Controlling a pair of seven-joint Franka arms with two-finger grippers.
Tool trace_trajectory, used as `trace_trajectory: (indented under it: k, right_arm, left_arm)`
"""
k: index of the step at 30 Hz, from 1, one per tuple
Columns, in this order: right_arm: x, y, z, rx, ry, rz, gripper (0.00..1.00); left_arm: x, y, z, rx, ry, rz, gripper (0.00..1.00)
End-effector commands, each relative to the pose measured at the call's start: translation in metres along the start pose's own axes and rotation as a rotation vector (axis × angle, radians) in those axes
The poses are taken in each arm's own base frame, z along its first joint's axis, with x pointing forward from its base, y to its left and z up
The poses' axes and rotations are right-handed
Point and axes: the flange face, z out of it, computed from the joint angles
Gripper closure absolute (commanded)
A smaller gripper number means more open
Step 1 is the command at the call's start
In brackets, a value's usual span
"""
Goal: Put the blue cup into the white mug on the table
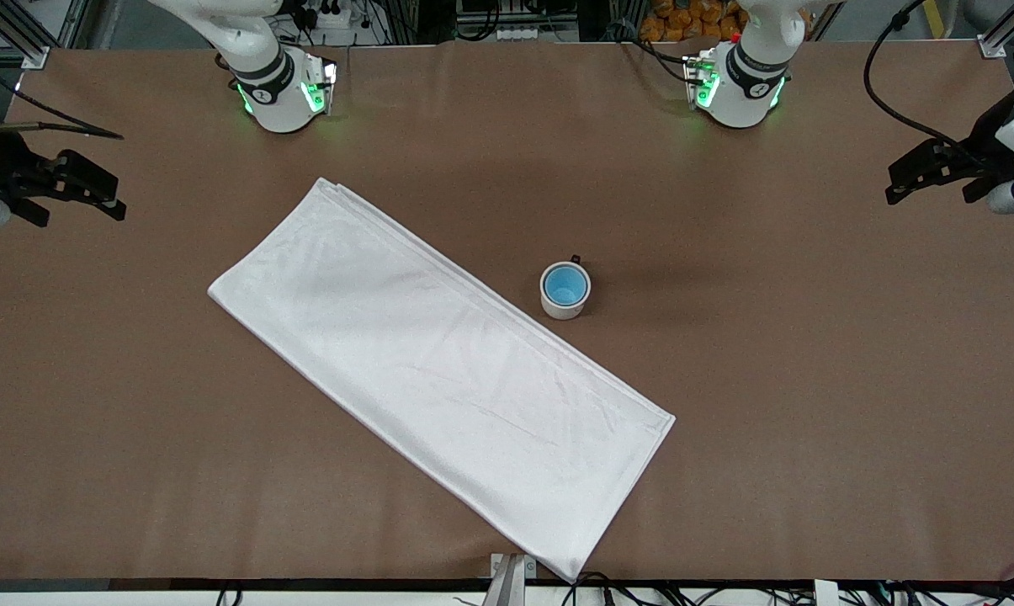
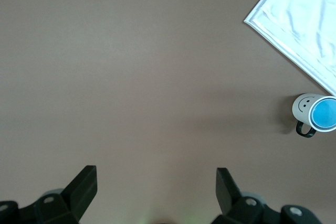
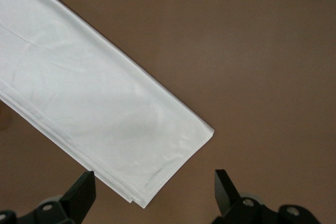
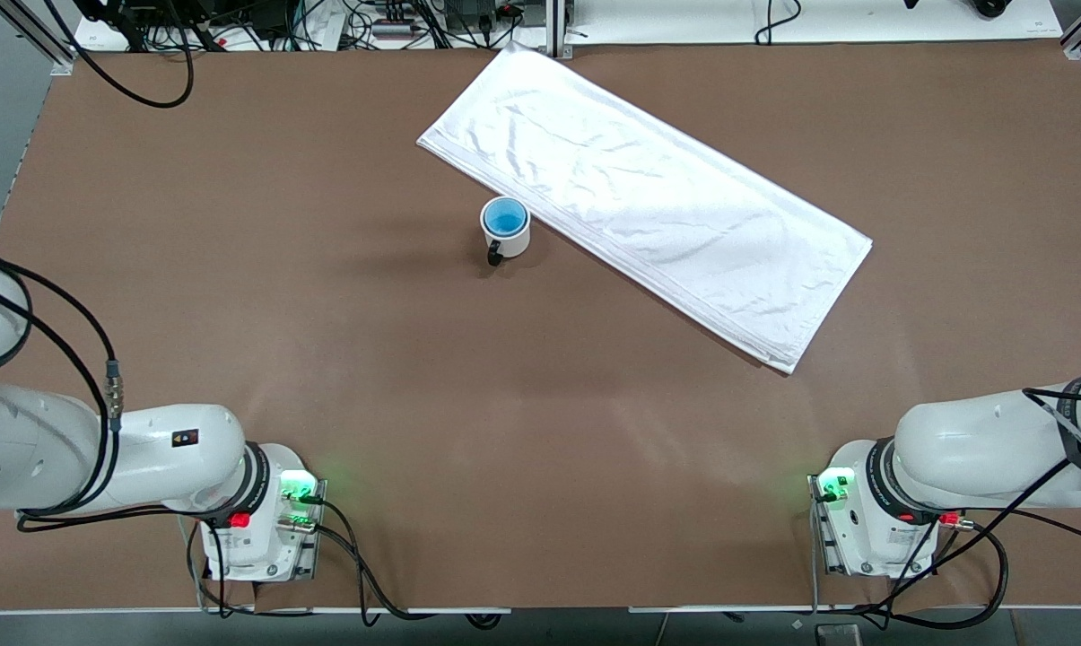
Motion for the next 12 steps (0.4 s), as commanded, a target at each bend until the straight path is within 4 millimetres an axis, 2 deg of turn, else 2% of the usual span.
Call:
trace_trajectory:
  k: [1, 12]
  right_arm:
    - [-0.0071, 0.0037, -0.0085, 0.004, 0.004, 0.003, 0.0]
    - [-0.0116, 0.0066, -0.0107, 0.003, 0.009, 0.009, 0.0]
  left_arm:
    - [0.0011, 0.0014, -0.0084, -0.008, 0.001, 0.024, 0.0]
    - [0.0016, 0.0022, -0.0076, -0.008, 0.0, 0.025, 0.0]
